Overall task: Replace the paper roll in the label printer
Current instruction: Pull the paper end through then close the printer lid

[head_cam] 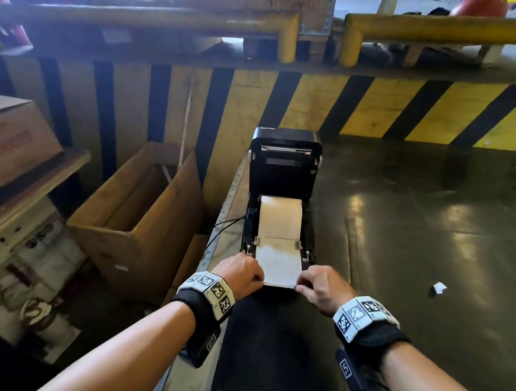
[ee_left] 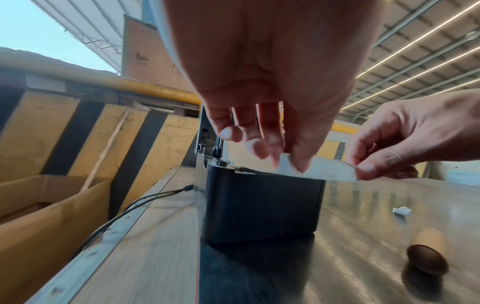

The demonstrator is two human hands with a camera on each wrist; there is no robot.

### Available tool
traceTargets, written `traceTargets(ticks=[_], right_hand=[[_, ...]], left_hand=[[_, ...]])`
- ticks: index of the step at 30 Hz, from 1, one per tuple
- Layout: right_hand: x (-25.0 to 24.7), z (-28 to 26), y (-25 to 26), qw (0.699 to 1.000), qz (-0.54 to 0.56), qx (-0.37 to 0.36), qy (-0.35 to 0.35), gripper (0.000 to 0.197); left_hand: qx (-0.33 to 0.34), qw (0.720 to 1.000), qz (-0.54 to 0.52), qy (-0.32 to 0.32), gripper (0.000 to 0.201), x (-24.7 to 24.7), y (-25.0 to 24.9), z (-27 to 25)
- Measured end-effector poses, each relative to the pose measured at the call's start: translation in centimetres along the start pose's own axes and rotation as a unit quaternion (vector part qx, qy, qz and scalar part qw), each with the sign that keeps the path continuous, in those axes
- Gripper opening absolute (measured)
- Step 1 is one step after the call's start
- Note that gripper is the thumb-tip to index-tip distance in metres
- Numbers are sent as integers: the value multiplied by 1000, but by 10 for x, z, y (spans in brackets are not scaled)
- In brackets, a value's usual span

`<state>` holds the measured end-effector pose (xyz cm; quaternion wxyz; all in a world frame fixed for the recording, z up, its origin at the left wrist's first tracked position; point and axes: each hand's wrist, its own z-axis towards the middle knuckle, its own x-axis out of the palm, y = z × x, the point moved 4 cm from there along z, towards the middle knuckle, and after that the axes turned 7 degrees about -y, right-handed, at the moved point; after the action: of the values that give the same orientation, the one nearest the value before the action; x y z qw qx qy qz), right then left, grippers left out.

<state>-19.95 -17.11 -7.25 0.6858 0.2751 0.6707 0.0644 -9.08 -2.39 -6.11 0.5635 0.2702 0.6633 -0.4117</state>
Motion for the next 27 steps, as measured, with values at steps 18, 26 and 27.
traceTargets(ticks=[18,26,27], right_hand=[[-13,5,0,995,24,16,94,25],[-124,77,7,990,63,59,-110,26],[-135,88,7,986,78,67,-133,26]], left_hand=[[-34,991,-14,128,29,-2,-1,11],[-101,973,-129,-164,42,-145,56,121],[-117,962,-147,-197,45,-161,63,134]])
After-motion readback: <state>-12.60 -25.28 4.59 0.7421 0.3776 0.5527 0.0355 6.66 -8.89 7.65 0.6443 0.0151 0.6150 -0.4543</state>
